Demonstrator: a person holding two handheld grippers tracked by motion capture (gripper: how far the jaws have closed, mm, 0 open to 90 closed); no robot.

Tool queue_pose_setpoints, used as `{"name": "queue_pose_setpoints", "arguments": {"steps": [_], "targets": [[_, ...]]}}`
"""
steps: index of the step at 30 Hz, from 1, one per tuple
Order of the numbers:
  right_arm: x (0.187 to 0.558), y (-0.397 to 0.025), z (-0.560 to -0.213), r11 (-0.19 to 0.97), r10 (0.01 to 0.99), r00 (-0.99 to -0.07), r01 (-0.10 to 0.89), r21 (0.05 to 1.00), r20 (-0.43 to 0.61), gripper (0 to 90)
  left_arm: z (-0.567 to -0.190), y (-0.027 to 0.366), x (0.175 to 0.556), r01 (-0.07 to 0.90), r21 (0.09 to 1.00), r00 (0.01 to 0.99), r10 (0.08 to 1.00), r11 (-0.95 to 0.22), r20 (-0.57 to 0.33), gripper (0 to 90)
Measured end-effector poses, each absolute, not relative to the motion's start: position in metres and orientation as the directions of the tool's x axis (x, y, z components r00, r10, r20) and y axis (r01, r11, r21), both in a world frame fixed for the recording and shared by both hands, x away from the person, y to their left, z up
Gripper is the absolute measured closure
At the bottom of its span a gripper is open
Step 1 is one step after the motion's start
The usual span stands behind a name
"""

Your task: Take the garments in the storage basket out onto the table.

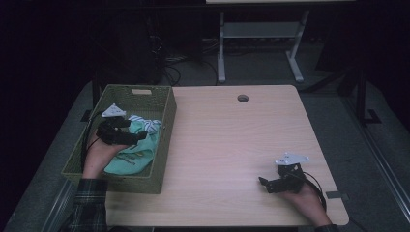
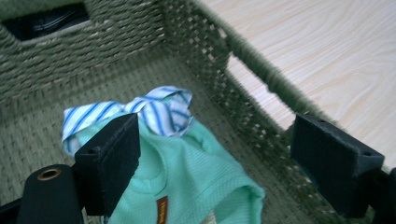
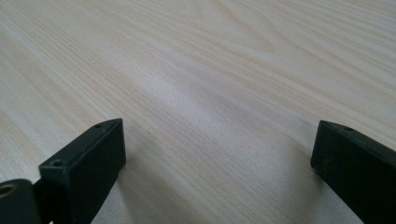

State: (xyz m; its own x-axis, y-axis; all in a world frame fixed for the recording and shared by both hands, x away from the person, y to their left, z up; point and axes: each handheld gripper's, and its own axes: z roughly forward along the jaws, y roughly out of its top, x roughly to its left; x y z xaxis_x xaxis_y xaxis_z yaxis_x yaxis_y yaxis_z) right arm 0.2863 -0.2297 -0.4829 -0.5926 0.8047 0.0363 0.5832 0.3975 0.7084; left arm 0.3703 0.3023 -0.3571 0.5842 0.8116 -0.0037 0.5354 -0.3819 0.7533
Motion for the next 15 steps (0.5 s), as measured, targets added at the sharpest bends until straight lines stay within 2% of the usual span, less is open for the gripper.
{"name": "queue_pose_setpoints", "arguments": {"steps": [15], "targets": [[0.286,-0.23,-0.483,0.398,0.805,-0.593,0.583,0.709,0.036,2.5,-0.385,0.299,0.388,0.611,0.69,0.56,0.828,-0.389,-0.029,16.4]]}}
